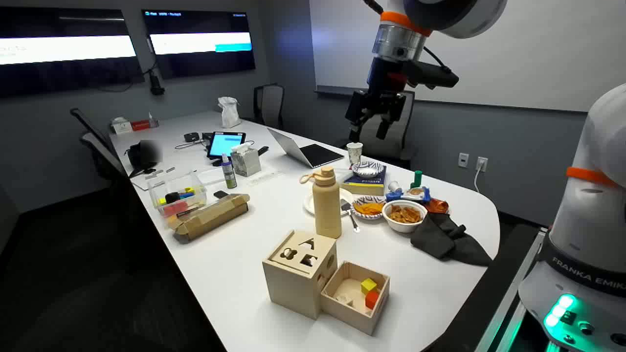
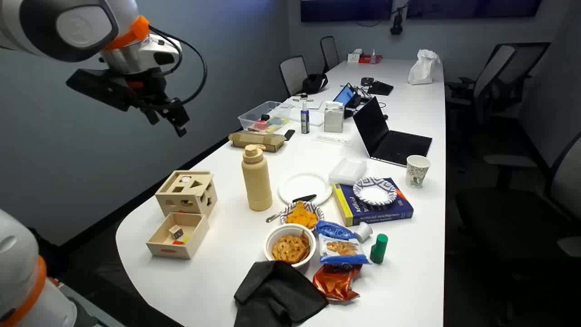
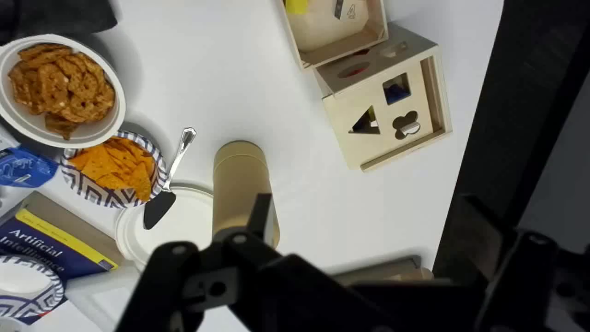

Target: Use the silver spoon to stir the contents in the white and black bowl and then the white bowl.

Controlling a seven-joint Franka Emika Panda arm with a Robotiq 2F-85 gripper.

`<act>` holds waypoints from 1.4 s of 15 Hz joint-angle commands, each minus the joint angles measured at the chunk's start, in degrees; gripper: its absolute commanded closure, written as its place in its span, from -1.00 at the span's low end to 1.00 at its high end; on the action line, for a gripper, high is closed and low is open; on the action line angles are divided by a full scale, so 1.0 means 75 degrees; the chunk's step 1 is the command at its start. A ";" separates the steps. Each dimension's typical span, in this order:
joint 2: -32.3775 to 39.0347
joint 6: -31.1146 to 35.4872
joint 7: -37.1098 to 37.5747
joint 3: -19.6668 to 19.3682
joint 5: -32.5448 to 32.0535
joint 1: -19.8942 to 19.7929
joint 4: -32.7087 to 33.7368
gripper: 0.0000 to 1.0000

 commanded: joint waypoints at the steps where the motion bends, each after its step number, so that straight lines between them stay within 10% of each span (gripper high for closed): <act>1: 0.0004 -0.0020 -0.0002 0.0001 -0.0002 -0.0006 0.0006 -1.00; 9: 0.1152 0.0621 0.0097 -0.0089 0.0035 -0.0229 0.0493 -1.00; 21: 0.5316 0.5055 0.0776 -0.0364 0.0314 -0.0673 0.0811 -1.00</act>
